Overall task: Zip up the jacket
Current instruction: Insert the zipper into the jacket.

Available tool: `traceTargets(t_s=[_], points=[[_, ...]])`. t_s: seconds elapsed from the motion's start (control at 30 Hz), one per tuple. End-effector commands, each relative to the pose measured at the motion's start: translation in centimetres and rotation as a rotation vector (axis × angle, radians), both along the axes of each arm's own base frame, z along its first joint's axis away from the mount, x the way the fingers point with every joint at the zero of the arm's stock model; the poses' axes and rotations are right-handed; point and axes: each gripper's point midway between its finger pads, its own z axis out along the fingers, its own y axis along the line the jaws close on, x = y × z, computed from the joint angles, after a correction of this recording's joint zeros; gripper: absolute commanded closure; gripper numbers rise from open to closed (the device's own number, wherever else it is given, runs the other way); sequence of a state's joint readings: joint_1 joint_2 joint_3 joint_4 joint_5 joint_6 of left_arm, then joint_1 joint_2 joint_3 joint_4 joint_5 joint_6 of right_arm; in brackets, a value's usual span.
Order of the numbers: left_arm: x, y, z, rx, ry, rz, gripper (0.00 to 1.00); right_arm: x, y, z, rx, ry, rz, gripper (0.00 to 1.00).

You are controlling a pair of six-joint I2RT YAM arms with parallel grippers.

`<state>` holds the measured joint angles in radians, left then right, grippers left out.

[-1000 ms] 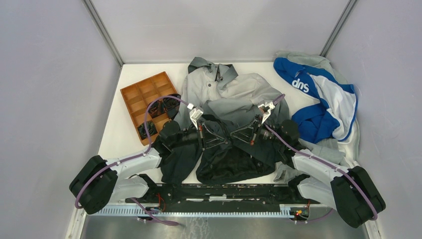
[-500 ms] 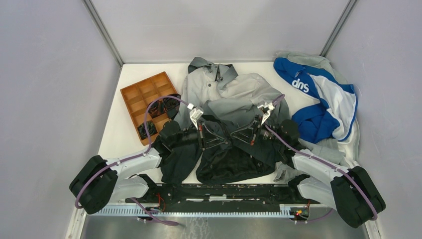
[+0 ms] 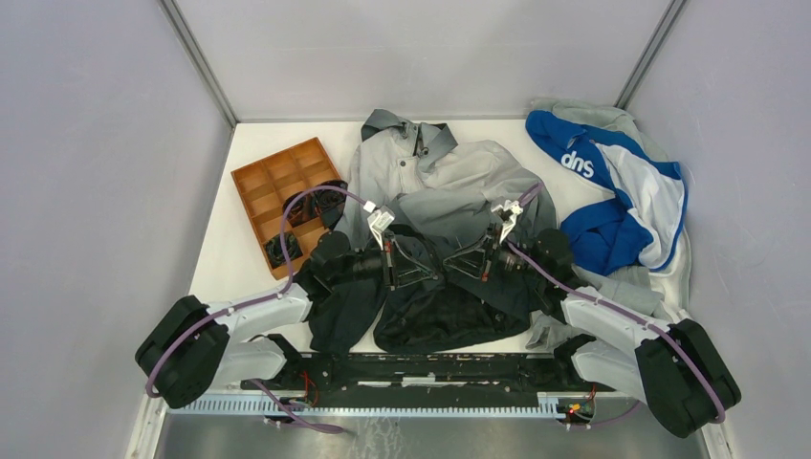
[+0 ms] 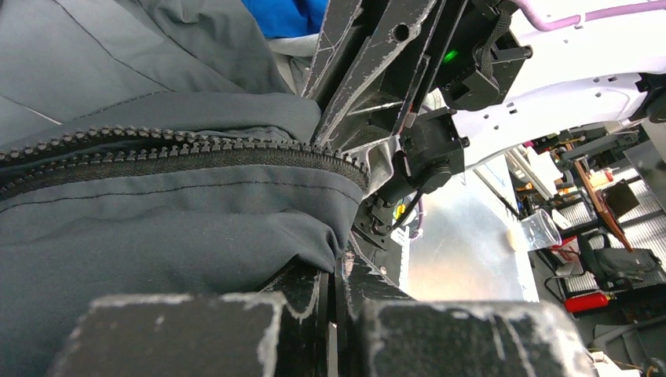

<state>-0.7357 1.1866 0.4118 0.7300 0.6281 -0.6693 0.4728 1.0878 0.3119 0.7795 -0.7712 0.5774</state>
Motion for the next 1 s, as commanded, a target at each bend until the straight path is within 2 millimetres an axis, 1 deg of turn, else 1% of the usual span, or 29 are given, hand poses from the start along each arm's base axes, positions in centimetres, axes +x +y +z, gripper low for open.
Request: traceTargets(t_s=[0.0,0.17,0.3,0.47,0.6,0.67,0.8,0.97], points=[[-0.5,-0.4,-0.4,0.024,0.048,-0.024,0.98,1.4,-0.3,3.3,0.062,-0.103,-0.040,0.86],[-0.4,-0.3,-1.2,0.049,0.104,-0.012,0.98,0.9,-0.6,5.0,0.132,-0.119,-0.030,0.92],[-0.1,-0.2,-1.2,0.048,0.111,0.013,0.98,0.7,-0.6,5.0,0.137,-0.116,-0.026,0.94],[0.0,-0.5,-0.6,0.032,0.105,0.002,0.98,1.1,-0.8,4.3,0.118,-0.094,-0.050,0.93],[-0.3,-0.5,-0.7,0.037,0.104,-0.014,0.98,2.2,-1.0,2.0,0.021,-0.058,-0.091,0.88],[-0.3,-0.5,-0.9,0.050,0.107,-0.014,0.98,2.4,-1.1,1.5,-0.008,-0.066,-0.097,0.86],[0.0,-0.7,-1.0,0.063,0.122,-0.009,0.98,2.4,-1.1,1.5,-0.022,-0.099,-0.086,0.84],[0.2,-1.1,-2.0,0.106,0.191,-0.019,0.98,2.3,-1.0,1.4,-0.070,-0.164,-0.054,0.78]])
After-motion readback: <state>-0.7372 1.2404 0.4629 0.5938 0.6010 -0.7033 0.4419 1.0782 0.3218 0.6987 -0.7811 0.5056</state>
